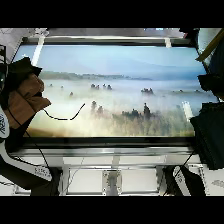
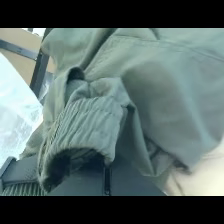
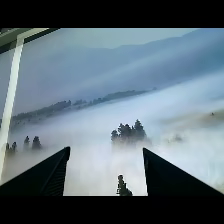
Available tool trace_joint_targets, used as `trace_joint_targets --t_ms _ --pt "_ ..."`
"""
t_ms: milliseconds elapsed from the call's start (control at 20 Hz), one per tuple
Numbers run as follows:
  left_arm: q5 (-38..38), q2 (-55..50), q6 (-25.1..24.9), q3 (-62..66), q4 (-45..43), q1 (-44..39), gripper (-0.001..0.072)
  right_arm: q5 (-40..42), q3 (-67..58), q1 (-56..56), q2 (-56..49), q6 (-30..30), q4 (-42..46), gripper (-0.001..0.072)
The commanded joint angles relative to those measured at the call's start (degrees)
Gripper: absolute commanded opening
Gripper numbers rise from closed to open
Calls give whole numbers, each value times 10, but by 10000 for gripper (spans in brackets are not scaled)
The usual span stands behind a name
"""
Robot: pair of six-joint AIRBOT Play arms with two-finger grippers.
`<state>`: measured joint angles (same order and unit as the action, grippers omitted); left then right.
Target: Fold the clothes and pants, and hang the long-sleeved shirts on hangers.
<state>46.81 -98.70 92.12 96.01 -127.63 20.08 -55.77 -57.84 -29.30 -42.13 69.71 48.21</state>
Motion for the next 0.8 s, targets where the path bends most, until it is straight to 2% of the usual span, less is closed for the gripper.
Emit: trace_joint_targets --t_ms 0,100,200,450,600,750 --pt "32 7 0 0 1 2 16 25 -2 0 0 3 0 511" --pt "53 43 0 0 2 -29 16 51 -21 0 0 3 7 511" --pt "66 107 1 0 25 -88 16 42 -51 0 0 3 31 511" --pt "64 249 1 0 233 -283 16 -53 -126 0 0 2 200 511" --pt "64 253 1 -2 395 -414 16 -58 -134 0 -1 2 253 511" --pt "69 202 1 -22 443 -558 16 -58 -133 0 -5 0 271 511"
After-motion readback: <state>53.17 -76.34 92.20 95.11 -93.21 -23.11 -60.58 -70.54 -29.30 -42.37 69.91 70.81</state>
